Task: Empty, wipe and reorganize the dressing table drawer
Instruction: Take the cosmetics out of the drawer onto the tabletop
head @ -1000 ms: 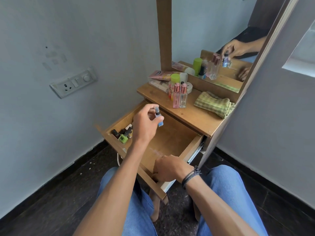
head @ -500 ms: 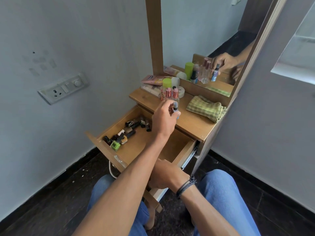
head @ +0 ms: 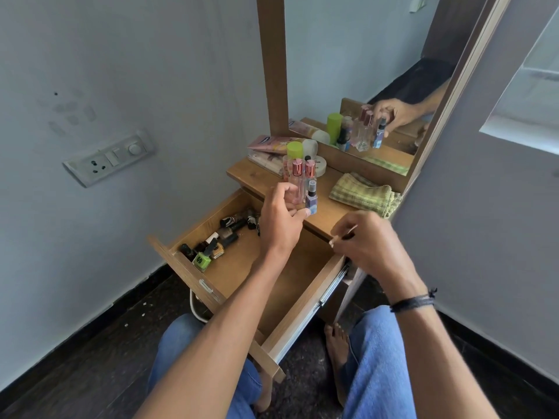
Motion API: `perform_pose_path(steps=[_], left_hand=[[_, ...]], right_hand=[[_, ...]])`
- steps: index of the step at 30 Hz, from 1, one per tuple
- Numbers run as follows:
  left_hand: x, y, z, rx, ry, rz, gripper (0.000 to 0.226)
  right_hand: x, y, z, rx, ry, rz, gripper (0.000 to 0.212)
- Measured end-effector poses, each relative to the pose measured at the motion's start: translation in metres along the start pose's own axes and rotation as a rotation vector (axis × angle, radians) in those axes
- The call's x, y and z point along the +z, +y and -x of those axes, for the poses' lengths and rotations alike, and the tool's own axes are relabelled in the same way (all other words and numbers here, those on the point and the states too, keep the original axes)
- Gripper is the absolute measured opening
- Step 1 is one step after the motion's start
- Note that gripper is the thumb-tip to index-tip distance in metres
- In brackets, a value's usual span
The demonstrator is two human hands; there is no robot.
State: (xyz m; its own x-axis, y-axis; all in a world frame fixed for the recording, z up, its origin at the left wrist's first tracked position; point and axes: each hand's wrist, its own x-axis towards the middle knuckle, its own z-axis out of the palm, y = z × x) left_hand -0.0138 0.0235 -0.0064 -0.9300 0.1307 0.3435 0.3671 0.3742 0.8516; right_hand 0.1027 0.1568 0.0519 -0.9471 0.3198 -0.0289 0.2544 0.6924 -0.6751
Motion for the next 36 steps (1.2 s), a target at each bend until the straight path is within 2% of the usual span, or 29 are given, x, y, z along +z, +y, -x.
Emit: perform_pose_path(steps=[4, 8, 11, 17, 29, 36], left_hand=[[-0.007, -0.002, -0.001, -0.087, 0.029, 0.091, 0.061], [-0.01, -0.001, -0.012, -0.194, -0.039, 0.147, 0.066], [-0.006, -0.003, -0.018, -0.256, -0.142, 0.136, 0.066], [0.003, -0.01, -0.022, -0.269, -0.164, 0.097, 0.075], [0.004, -0.017, -0.018, -0.254, -0.187, 0.156, 0.079], [0.006, -0.014, -0.019, -0.246, -0.137, 0.112, 0.069]], right_hand=[[0.004, 0.003, -0.034, 0.013, 0.263, -0.056, 0.028], [0.023, 0.006, -0.061, 0.018, 0.358, -0.111, 0.039], [0.039, 0.008, -0.07, -0.019, 0.405, -0.188, 0.033], [0.057, 0.014, -0.07, -0.08, 0.441, -0.308, 0.019], [0.063, 0.018, -0.073, -0.135, 0.392, -0.215, 0.035], [0.063, 0.017, -0.073, -0.142, 0.385, -0.232, 0.04]])
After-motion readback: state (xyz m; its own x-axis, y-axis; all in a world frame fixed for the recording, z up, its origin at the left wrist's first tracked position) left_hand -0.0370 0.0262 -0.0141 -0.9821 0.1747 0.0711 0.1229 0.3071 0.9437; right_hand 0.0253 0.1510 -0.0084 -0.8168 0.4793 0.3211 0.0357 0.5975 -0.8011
